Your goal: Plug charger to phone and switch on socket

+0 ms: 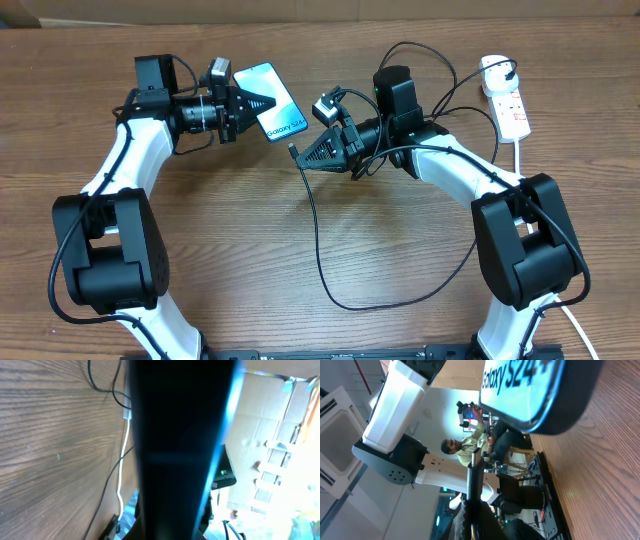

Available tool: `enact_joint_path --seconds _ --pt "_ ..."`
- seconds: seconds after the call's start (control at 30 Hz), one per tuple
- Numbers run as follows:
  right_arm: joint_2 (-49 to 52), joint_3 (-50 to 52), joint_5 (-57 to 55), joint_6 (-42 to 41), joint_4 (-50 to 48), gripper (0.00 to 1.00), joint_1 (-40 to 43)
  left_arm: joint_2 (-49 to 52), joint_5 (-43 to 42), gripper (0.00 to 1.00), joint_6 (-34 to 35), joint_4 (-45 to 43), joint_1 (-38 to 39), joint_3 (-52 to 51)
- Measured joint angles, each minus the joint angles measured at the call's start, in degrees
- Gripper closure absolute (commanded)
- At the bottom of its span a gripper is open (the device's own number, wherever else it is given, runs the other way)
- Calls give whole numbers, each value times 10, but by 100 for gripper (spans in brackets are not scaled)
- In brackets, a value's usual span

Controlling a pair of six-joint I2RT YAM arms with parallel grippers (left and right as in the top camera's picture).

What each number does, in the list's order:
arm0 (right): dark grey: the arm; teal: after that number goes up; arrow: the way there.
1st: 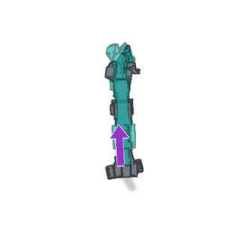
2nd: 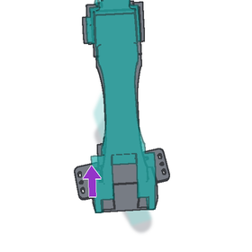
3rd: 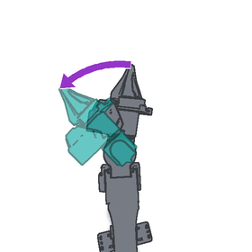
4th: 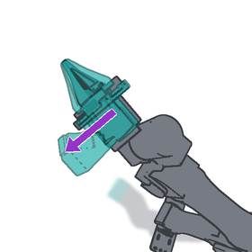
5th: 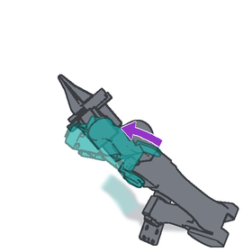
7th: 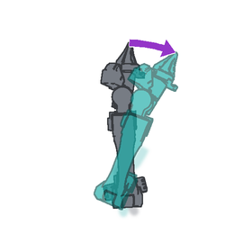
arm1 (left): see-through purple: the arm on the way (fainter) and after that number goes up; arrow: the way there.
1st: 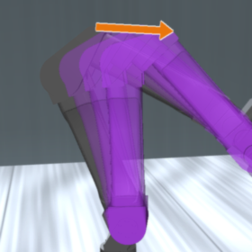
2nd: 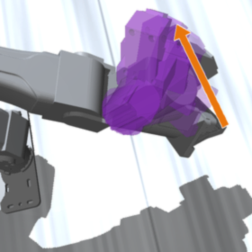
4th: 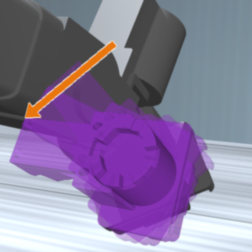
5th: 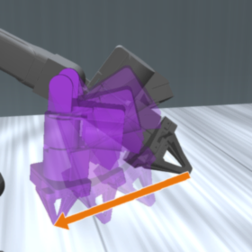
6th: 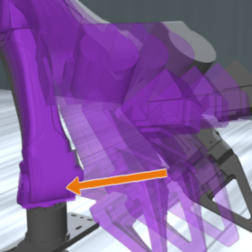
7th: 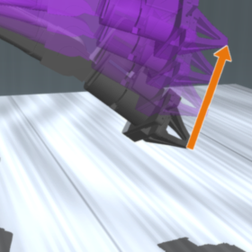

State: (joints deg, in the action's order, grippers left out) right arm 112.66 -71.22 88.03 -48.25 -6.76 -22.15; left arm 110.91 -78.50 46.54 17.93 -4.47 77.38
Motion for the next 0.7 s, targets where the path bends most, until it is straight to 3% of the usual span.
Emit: enact_joint_path --seconds 0.53,0.7 --pt "0 0 -14 -1 1 96 0 0 -24 96 12 -4 0 0" --pt "0 3 -35 10 5 96 9 0 24 96 12 -4 -3 0"
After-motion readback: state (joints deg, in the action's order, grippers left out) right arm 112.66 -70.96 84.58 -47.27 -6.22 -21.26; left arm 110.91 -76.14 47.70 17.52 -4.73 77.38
